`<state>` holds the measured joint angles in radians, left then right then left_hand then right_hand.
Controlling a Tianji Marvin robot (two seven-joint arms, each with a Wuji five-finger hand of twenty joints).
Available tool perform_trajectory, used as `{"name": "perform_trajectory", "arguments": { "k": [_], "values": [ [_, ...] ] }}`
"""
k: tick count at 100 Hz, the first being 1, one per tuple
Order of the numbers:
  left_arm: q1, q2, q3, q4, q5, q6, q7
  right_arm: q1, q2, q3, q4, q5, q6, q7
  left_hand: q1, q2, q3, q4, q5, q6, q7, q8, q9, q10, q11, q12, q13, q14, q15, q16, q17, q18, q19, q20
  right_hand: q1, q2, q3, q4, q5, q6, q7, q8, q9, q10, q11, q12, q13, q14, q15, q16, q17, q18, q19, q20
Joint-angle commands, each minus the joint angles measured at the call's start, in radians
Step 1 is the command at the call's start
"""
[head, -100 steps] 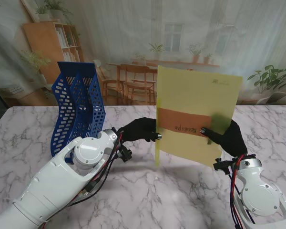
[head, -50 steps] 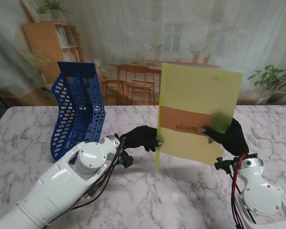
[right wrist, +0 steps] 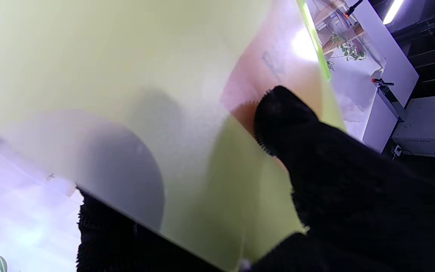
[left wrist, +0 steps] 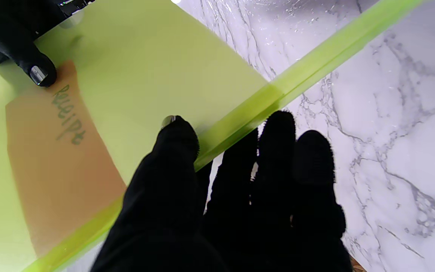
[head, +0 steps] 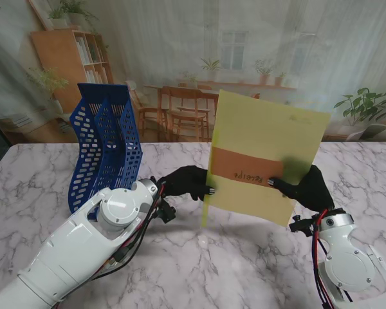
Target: Open the sliding file folder, put the receipt in and insert it into the document holder
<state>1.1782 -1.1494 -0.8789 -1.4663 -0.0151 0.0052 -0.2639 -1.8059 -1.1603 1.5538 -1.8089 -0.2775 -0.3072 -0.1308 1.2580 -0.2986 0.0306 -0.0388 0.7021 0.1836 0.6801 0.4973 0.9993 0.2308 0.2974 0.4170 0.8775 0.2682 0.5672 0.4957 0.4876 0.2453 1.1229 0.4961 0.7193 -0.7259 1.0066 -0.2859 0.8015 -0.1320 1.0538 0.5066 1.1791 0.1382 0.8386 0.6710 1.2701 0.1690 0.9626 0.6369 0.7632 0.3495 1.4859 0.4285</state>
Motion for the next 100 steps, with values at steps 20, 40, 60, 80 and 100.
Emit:
{"name": "perform_trajectory", "arguments": {
  "k": [20, 40, 60, 80, 100],
  "values": [
    [-0.016, -0.002, -0.007, -0.014, 0.009, -0.015, -0.011, 0.001, 0.009, -0.01, 0.018, -0.051, 0.006, 0.012, 0.033, -0.003, 0.019, 0.011, 0.032, -0.003, 0.037, 0.002, 0.066, -0.028, 0.052, -0.01, 0.071, 0.001, 0.054, -0.013, 0.073, -0.055, 0.057, -0.007, 0.072, 0.018, 0.101, 0.042, 0.056, -0.125, 0.067, 0.031, 0.029, -0.007, 0.012, 0.011, 0.037, -0.021, 0.067, 0.027, 0.029, -0.015, 0.026, -0.014],
    [-0.011, -0.002, -0.015, -0.024, 0.0, -0.011, -0.011, 0.004, 0.002, -0.019, 0.02, -0.029, 0.009, -0.01, 0.033, 0.005, 0.042, 0.011, 0.011, 0.005, 0.022, -0.006, 0.044, -0.024, 0.045, -0.017, 0.042, 0.013, 0.039, -0.026, 0.044, -0.044, 0.034, -0.025, 0.072, 0.023, 0.1, 0.041, 0.052, -0.123, 0.065, 0.033, 0.026, -0.008, 0.01, 0.014, 0.035, -0.023, 0.067, 0.025, 0.031, -0.016, 0.027, -0.016],
    [-0.006, -0.007, -0.016, -0.014, -0.001, -0.015, 0.006, -0.002, 0.004, -0.015, 0.019, -0.034, -0.003, -0.005, 0.033, 0.017, 0.026, 0.008, 0.004, -0.011, 0.011, -0.012, 0.033, -0.04, 0.045, -0.009, 0.033, 0.002, 0.041, -0.025, 0.038, -0.054, 0.035, -0.025, 0.075, 0.022, 0.098, 0.042, 0.053, -0.12, 0.065, 0.035, 0.027, -0.005, 0.01, 0.016, 0.037, -0.023, 0.067, 0.023, 0.031, -0.016, 0.028, -0.018],
    [-0.017, -0.001, -0.01, -0.011, 0.04, -0.026, 0.005, 0.0, 0.013, -0.016, 0.026, -0.088, 0.012, 0.013, 0.033, 0.028, -0.018, 0.017, 0.019, -0.037, 0.026, -0.013, 0.05, -0.071, 0.042, -0.025, 0.028, -0.023, 0.049, -0.023, 0.004, -0.051, 0.056, -0.012, 0.076, 0.012, 0.104, 0.043, 0.061, -0.111, 0.063, 0.032, 0.034, 0.004, 0.01, 0.017, 0.038, -0.02, 0.086, 0.03, 0.042, -0.008, 0.032, -0.019],
    [-0.02, -0.003, -0.01, -0.006, 0.049, -0.023, 0.014, 0.002, 0.02, -0.02, 0.043, -0.129, 0.039, 0.027, 0.033, 0.024, -0.011, 0.019, 0.023, -0.027, 0.024, -0.021, 0.056, -0.063, 0.03, -0.041, 0.027, -0.021, 0.044, -0.029, -0.003, -0.054, 0.057, -0.007, 0.08, 0.004, 0.111, 0.043, 0.07, -0.098, 0.061, 0.029, 0.04, 0.016, 0.009, 0.018, 0.038, -0.012, 0.105, 0.036, 0.049, 0.006, 0.037, -0.019]
  ]
}}
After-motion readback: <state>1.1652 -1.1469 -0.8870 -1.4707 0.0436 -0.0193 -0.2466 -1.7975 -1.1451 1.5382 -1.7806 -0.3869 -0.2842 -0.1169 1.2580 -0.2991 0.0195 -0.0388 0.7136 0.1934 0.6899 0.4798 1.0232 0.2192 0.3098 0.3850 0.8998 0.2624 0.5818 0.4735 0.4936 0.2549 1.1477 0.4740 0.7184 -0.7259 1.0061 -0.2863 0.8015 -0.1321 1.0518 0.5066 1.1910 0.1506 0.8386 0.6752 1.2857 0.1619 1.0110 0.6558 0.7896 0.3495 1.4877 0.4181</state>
